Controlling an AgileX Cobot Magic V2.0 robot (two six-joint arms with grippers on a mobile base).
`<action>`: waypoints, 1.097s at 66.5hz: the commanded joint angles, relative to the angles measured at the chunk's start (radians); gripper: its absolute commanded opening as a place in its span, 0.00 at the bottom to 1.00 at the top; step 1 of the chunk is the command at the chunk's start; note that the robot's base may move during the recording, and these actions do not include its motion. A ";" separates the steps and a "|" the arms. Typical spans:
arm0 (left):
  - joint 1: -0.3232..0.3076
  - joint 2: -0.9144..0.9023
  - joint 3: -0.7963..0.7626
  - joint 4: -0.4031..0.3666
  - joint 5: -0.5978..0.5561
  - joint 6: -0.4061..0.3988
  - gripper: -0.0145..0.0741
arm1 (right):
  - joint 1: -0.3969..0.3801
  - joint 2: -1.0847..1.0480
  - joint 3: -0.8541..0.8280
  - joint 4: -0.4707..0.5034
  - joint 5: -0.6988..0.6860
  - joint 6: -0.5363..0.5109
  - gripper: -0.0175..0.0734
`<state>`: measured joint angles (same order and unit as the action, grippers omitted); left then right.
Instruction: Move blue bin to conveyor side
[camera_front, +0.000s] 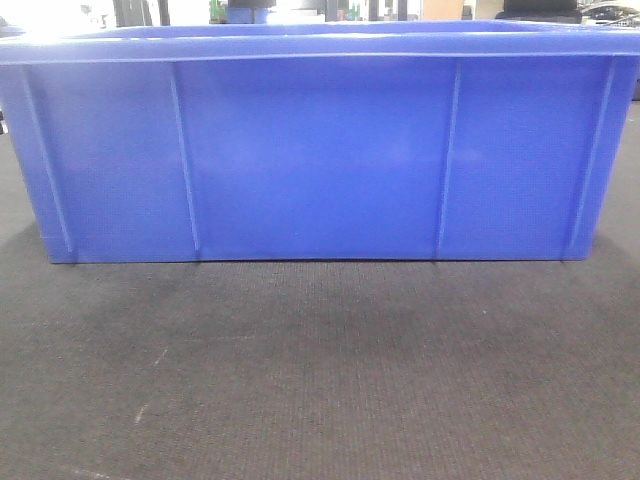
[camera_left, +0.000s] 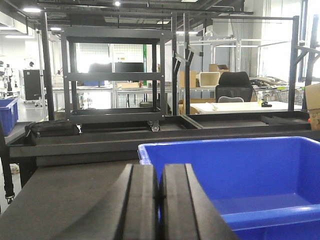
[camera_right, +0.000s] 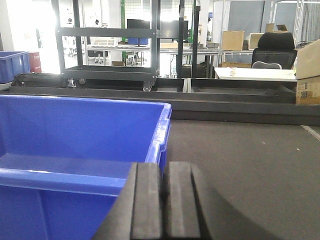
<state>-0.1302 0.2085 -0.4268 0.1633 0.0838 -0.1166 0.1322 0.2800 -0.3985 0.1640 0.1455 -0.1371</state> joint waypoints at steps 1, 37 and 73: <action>-0.003 -0.006 0.000 -0.003 -0.019 0.001 0.16 | -0.004 -0.006 0.002 -0.005 -0.022 -0.004 0.11; 0.004 -0.009 0.003 -0.112 0.008 0.001 0.16 | -0.004 -0.006 0.002 -0.005 -0.022 -0.004 0.11; 0.212 -0.208 0.358 -0.148 0.049 0.091 0.16 | -0.004 -0.006 0.002 -0.005 -0.022 -0.004 0.11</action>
<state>0.0794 0.0045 -0.1271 0.0176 0.1610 -0.0297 0.1322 0.2785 -0.3985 0.1640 0.1437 -0.1371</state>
